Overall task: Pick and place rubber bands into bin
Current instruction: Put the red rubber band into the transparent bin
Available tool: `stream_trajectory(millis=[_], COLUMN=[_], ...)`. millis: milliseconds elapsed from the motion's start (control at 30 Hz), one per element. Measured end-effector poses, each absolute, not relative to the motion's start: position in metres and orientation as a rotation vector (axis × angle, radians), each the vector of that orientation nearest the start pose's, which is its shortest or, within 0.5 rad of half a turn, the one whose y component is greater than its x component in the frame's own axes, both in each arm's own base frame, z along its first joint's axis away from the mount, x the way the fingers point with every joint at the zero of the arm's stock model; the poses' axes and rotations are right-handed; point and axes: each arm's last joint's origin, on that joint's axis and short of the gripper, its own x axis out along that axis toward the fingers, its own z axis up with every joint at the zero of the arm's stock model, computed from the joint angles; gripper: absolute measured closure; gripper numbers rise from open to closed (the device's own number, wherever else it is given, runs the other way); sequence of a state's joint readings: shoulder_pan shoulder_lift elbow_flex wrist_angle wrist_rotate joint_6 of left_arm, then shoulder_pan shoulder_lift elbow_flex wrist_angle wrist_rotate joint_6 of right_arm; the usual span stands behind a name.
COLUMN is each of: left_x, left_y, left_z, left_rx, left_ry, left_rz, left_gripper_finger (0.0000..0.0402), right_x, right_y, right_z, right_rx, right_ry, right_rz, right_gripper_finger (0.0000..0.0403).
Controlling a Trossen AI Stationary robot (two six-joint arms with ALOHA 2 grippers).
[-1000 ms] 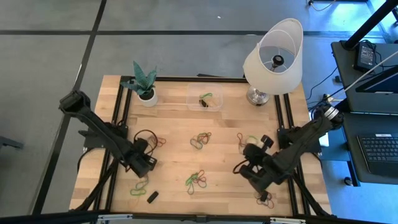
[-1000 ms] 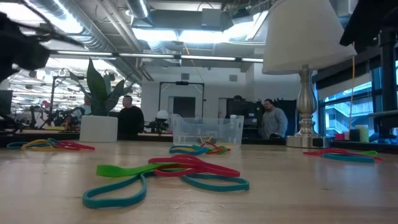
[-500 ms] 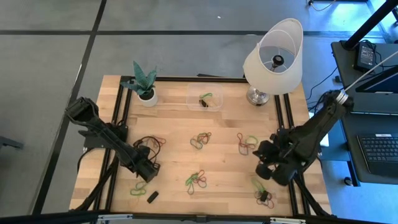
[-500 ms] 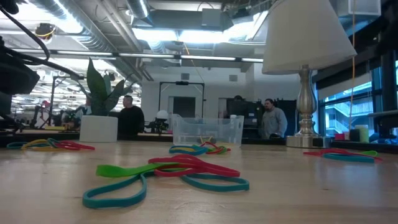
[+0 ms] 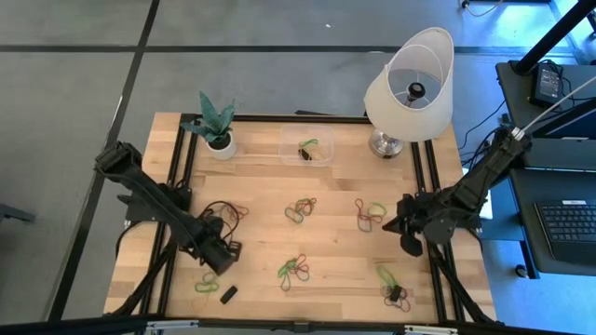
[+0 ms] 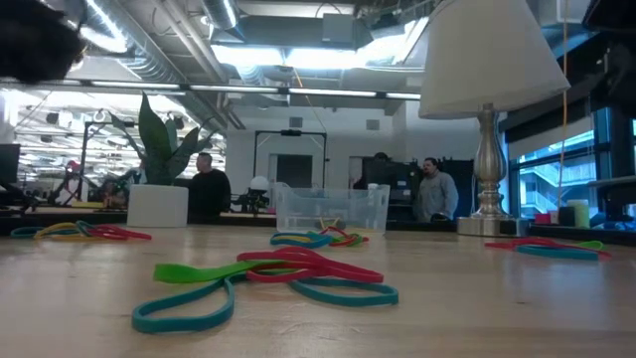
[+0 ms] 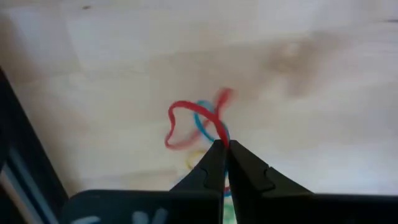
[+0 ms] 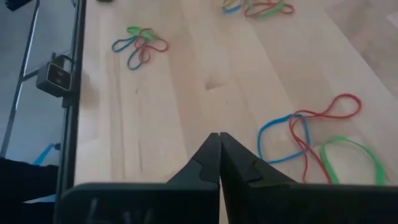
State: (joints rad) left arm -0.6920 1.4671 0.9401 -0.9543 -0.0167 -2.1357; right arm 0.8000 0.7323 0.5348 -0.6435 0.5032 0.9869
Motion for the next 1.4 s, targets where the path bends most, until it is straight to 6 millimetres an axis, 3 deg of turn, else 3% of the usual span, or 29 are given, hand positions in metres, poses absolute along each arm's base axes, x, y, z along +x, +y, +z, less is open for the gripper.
stream_trajectory(millis=[133,233,500,800,1100,1400], left_x=[0.197,0.198,0.206,0.211,0.211,0.218], left_y=[-0.165,-0.171,-0.184,-0.192,-0.176,-0.155], left_z=[0.224,0.232,0.213,0.195,0.195,0.185], left_rx=[-1.221,-1.245,-1.219,-1.176,-1.063,-1.033], left_ry=[1.187,1.186,1.209,1.318,1.181,1.173], left_rz=[0.961,0.92,0.927,0.953,1.059,1.235], left_gripper_finger=[0.0397,0.0397,0.0387,0.0317,0.0262,0.0259], right_x=[0.106,0.106,0.108,0.108,0.108,0.109], right_y=[0.089,0.09,0.091,0.092,0.092,0.093], right_z=[0.209,0.202,0.198,0.198,0.198,0.2], right_rx=[0.427,0.437,0.459,0.464,0.464,0.49], right_ry=[0.727,0.722,0.702,0.697,0.697,0.678], right_rz=[-0.071,-0.063,-0.049,-0.046,-0.046,-0.038], right_gripper_finger=[0.0398,0.0397,0.0396,0.0396,0.0396,0.0396])
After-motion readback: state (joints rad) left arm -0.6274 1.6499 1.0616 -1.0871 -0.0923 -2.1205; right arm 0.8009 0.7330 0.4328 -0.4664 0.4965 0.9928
